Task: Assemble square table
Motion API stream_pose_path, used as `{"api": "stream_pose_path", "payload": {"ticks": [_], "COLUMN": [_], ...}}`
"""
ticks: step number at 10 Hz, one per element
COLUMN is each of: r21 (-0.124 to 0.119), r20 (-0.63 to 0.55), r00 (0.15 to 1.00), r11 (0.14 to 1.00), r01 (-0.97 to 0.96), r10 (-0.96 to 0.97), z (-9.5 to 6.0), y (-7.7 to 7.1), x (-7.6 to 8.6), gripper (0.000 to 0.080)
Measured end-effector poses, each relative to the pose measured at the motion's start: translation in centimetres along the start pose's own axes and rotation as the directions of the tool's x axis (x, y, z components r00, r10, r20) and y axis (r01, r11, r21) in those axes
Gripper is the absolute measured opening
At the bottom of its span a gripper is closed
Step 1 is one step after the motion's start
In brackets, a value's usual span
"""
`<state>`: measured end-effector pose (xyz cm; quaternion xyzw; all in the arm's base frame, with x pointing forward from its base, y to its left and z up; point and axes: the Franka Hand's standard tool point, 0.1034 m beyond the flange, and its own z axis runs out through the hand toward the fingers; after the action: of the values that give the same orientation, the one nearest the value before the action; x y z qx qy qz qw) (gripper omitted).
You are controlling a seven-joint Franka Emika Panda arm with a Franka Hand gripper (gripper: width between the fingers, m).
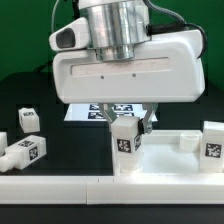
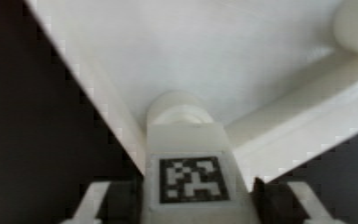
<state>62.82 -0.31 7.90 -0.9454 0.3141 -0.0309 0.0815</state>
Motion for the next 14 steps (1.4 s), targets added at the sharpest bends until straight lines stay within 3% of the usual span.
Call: {"api": "stream_pose_path", "payload": {"ticks": [3,6,8,9,10,13,14], "r21": [0.049,0.049,0.042,0.028,0.015,0.013,0.001], "r20": [-0.016,-0.011,-0.024,-0.025,-0.008,-0.013,-0.012], "r00": [0.892,0.866,0.955,0.996,0.997,0.971,0.928], "r11": [0.892,0.866,0.955,0.996,0.997,0.971,0.928], "r01": [-0.450,-0.498,-0.295,-0.081,0.074,0.240,0.371], "r10": [0.451,0.499,0.296,0.082,-0.074,-0.240,-0.371], "z": [0.20,0.21,0.28,0.19,-0.12,-0.16,-0.21], "y": [-0.41,-0.48,-0.30,0.05,-0.04,0.37,0.41], "x": [-0.43,-0.49,-0.39,-0.04,0.11,0.40,0.46], "gripper": [0.0291,0.0291,0.0337,0.0543,0.0616,0.0645,0.0649]}}
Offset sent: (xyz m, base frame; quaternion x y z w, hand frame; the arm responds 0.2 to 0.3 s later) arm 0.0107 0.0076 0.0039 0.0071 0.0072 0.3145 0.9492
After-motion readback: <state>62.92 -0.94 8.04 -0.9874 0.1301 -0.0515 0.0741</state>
